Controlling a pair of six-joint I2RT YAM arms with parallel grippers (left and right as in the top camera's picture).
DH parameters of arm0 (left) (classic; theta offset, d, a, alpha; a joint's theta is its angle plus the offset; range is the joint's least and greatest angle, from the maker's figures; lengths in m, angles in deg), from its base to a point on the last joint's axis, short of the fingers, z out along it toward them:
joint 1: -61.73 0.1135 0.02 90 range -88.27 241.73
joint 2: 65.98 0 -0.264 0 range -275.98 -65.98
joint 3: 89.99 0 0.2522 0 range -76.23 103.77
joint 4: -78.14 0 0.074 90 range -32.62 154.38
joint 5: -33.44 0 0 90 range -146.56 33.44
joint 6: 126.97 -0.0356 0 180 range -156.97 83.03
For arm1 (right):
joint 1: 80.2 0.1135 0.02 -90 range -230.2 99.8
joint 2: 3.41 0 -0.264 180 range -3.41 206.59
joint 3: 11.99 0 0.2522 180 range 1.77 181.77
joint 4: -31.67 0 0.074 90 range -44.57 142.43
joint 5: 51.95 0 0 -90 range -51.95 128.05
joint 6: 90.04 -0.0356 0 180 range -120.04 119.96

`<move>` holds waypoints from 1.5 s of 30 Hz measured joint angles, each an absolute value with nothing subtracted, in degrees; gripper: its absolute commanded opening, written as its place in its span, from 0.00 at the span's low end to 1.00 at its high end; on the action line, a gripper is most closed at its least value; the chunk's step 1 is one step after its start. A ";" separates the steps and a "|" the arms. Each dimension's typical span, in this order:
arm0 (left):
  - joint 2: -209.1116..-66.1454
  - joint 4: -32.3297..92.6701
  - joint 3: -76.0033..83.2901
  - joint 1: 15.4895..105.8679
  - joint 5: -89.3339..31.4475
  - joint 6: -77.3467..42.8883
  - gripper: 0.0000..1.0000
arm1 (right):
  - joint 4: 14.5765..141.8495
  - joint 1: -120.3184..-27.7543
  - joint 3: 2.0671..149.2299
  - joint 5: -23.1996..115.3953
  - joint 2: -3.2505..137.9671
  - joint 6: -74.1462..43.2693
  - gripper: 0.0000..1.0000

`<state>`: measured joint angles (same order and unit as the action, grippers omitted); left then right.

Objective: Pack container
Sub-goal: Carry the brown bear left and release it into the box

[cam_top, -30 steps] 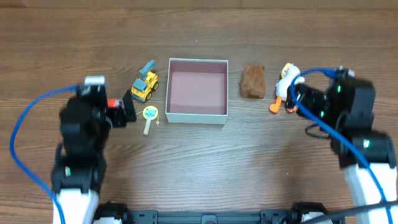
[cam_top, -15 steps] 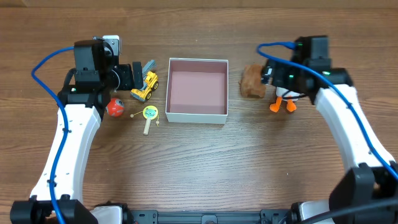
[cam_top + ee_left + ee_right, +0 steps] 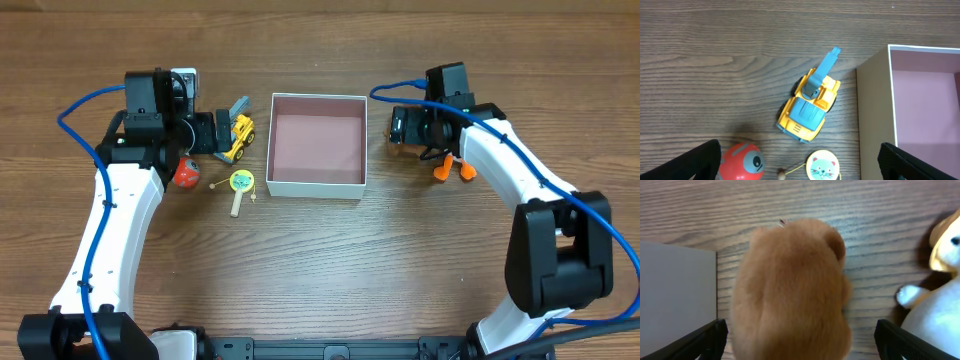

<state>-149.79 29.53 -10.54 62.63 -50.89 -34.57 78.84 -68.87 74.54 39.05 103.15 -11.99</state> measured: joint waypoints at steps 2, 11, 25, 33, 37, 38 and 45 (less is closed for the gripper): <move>-149.79 29.07 -10.54 62.63 -50.52 -34.57 1.00 | 78.38 -68.82 74.57 38.96 104.07 -11.99 0.88; -149.79 27.12 -10.54 62.63 -50.06 -34.57 1.00 | 78.75 -66.90 76.07 37.54 108.09 -12.01 0.10; -149.79 26.47 -10.50 62.63 -49.77 -34.57 1.00 | 109.15 -61.59 103.79 29.67 103.46 -15.31 0.04; -149.79 26.44 -10.50 62.63 -49.69 -34.57 1.00 | 110.07 -46.11 104.69 34.48 102.56 -24.44 0.04; -149.79 26.42 -10.50 62.63 -49.69 -34.57 1.00 | 102.81 -40.78 100.95 35.16 102.56 -27.26 0.04; -149.79 26.29 -10.50 62.63 -49.69 -34.57 1.00 | 100.45 -39.49 98.83 35.09 102.56 -28.29 0.04; -149.79 25.57 -10.50 62.63 -49.66 -34.57 1.00 | 84.28 -38.20 85.63 35.07 103.26 -31.98 0.06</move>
